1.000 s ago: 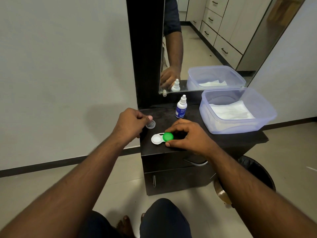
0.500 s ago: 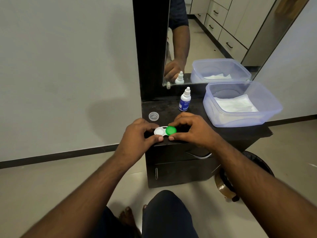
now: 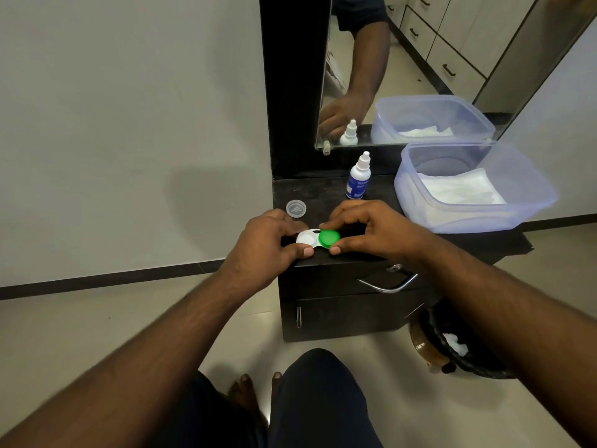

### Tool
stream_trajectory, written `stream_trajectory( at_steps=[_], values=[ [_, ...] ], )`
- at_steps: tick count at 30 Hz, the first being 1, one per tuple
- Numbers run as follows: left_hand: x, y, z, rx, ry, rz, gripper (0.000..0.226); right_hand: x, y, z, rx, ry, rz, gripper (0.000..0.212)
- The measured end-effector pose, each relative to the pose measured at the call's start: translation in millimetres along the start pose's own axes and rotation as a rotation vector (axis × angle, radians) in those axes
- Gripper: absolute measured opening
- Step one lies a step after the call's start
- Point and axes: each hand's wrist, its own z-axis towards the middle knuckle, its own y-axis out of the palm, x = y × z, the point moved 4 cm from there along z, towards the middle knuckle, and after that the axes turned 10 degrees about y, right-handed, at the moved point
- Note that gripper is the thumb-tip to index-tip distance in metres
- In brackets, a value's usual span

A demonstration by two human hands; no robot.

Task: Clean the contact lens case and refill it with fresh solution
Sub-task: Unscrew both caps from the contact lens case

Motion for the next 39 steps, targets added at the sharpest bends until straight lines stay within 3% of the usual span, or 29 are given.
stream_trajectory(
  at_steps=[4,11,17,21,27,32,36,39],
  values=[
    [-2,-2,-1,0.0,0.011,-0.008,0.038,2,0,0,-0.041,0.009,0.007,0.043],
    [1,-4,-3,0.0,0.008,0.025,0.038,0,2,-7,0.072,0.03,0.136,0.043],
    [1,-4,-5,0.019,0.002,-0.002,0.035,1,-3,-8,-0.052,0.086,0.245,0.049],
    [1,-3,-6,0.035,0.002,-0.005,0.033,-3,3,-10,0.094,0.016,0.114,0.064],
    [1,-2,-8,0.064,-0.008,-0.016,0.033,-4,3,-17,0.083,-0.049,0.201,0.051],
    [1,-1,-10,0.078,-0.001,-0.012,0.033,-5,4,-13,0.096,-0.065,0.139,0.063],
    [0,0,-10,0.093,-0.017,-0.04,0.033,-5,6,-14,0.14,-0.153,0.132,0.038],
    [0,-1,-10,0.093,-0.027,-0.043,0.034,-1,3,-16,0.091,-0.084,0.257,0.033]
  ],
)
